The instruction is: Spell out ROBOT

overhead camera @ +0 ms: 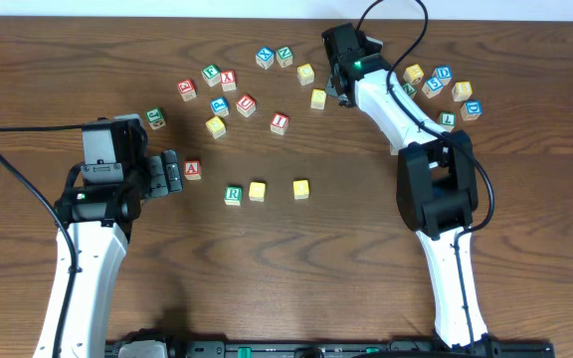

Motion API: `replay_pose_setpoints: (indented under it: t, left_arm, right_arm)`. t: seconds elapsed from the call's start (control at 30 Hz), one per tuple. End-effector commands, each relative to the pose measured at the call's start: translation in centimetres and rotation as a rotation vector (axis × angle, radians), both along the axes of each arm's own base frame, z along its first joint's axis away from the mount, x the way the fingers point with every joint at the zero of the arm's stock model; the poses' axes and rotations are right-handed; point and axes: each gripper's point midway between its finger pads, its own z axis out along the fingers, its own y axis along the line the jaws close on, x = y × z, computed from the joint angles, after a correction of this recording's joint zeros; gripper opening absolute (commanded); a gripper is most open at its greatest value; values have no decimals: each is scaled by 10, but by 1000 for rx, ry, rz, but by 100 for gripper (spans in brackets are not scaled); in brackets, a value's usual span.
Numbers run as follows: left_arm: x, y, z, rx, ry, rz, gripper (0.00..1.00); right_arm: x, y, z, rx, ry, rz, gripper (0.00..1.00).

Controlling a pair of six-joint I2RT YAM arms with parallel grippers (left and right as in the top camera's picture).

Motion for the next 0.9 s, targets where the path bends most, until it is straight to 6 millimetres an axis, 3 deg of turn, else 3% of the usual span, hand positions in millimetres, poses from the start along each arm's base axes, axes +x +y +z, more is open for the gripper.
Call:
replay_pose_setpoints:
  t: [0.0, 0.2, 0.87]
  left_arm:
    - [6, 2, 12, 7, -30, 1, 96]
    - [6, 2, 12, 7, -30, 1, 96]
    - [6, 2, 12, 7, -30, 1, 96]
  right_arm:
    - [-3, -1, -11, -19, 11, -18, 37]
    - [-3, -1, -11, -21, 12, -14, 21]
    - [-7, 11, -5, -68, 12, 44, 23]
